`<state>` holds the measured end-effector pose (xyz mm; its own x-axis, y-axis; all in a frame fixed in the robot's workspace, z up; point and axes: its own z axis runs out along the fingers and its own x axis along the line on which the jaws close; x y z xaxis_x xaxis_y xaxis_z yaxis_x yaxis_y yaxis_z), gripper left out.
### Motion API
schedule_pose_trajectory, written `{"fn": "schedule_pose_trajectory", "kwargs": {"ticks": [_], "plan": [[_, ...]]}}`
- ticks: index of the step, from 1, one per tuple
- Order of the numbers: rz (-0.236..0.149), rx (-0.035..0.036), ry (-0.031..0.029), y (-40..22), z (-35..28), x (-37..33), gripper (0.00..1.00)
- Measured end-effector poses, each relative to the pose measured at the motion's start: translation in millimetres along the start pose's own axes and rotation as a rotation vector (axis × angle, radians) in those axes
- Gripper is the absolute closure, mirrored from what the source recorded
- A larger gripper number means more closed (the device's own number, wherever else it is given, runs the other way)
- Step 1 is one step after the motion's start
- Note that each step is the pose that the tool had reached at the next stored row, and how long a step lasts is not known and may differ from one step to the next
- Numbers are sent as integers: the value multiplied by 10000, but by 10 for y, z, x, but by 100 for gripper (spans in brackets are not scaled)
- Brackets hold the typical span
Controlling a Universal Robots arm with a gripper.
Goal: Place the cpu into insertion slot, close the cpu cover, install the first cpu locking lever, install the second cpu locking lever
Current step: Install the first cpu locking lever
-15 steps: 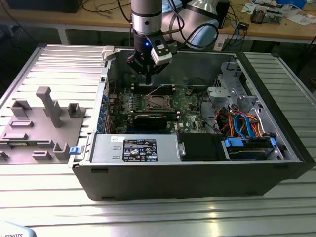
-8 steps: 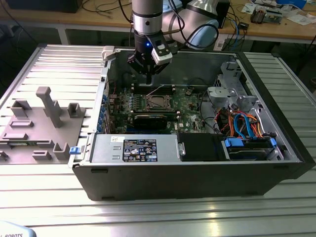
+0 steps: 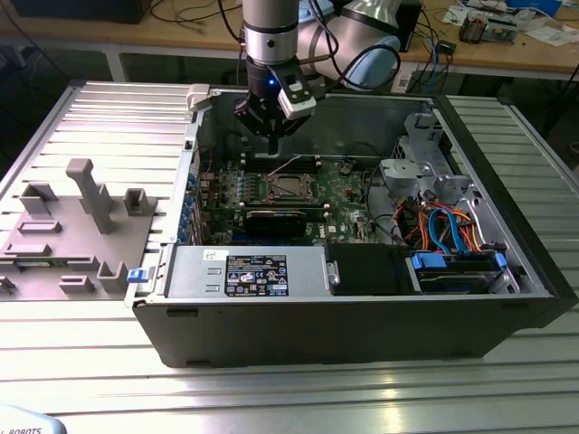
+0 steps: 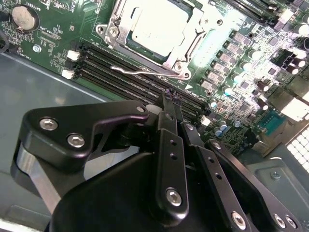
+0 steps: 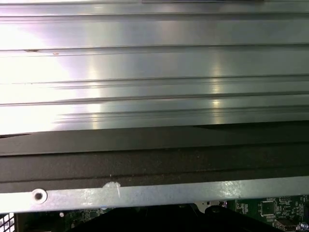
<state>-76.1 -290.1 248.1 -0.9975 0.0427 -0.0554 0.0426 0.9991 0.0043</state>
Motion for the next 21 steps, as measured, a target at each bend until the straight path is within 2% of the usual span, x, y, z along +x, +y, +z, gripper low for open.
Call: {"fn": "schedule_pose_trajectory", "kwargs": {"ticks": [15,17,19,20,21], "plan": [[3,8,1,-10,113,-55,89],[-1,80,-4,-17,123,-55,89],[-34,213,-8,-17,135,-60,89],[-49,258,-11,-17,144,-63,89],[-56,267,-11,-17,154,-65,89]]}}
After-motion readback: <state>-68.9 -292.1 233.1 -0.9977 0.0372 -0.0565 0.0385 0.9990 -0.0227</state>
